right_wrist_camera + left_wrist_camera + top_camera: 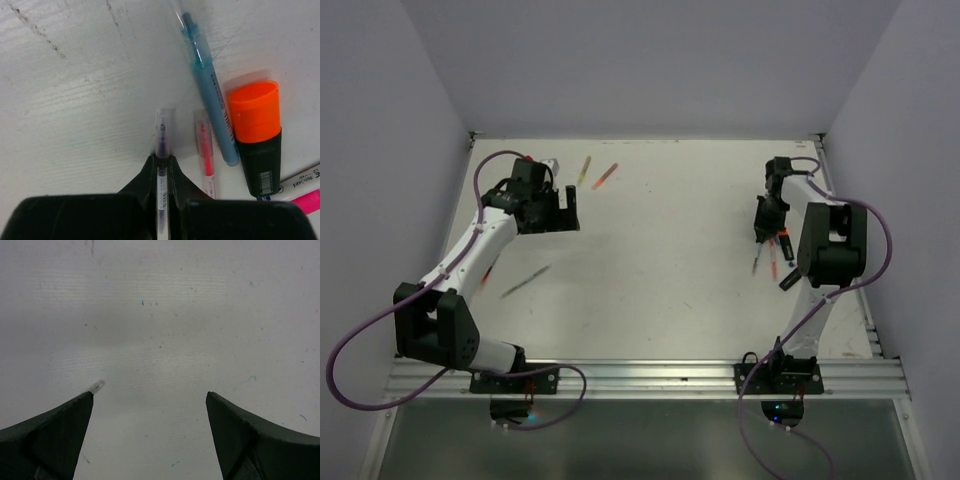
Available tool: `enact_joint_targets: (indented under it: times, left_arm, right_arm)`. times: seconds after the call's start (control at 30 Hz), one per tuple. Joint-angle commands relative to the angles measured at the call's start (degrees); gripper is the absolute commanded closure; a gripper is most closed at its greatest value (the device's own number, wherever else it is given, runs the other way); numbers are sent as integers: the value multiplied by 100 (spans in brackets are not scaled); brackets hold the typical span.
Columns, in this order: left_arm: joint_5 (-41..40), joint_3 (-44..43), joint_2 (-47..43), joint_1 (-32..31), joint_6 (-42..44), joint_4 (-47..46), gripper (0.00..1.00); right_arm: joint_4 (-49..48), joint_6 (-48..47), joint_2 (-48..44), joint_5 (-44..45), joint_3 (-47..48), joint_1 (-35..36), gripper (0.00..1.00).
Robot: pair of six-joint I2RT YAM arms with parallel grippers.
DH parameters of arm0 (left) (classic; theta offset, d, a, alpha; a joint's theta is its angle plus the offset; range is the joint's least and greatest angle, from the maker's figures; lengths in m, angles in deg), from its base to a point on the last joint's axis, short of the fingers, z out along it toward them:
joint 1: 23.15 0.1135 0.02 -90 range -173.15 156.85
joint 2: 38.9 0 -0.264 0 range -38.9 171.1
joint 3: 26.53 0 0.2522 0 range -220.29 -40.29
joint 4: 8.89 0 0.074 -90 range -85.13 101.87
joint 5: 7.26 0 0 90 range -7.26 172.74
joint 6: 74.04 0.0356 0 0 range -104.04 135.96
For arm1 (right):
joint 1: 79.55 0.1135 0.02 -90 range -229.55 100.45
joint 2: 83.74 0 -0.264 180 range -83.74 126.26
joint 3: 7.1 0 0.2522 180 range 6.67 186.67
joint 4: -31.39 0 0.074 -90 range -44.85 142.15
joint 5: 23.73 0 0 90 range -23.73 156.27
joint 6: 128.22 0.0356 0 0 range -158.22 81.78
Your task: Open the pen caps
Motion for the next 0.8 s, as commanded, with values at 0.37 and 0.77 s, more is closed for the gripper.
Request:
enact_joint_targets:
  times: [0.37, 0.77]
  left_arm:
    - [2420, 167, -147, -54, -72, -1513, 28]
    - [3309, 97, 538, -853, -512, -2806, 20]
  right_arm:
    - [562, 1257, 102, -2749, 2191, 1687, 100]
    - [-1460, 3042, -364, -3712, 1742, 2408, 100]
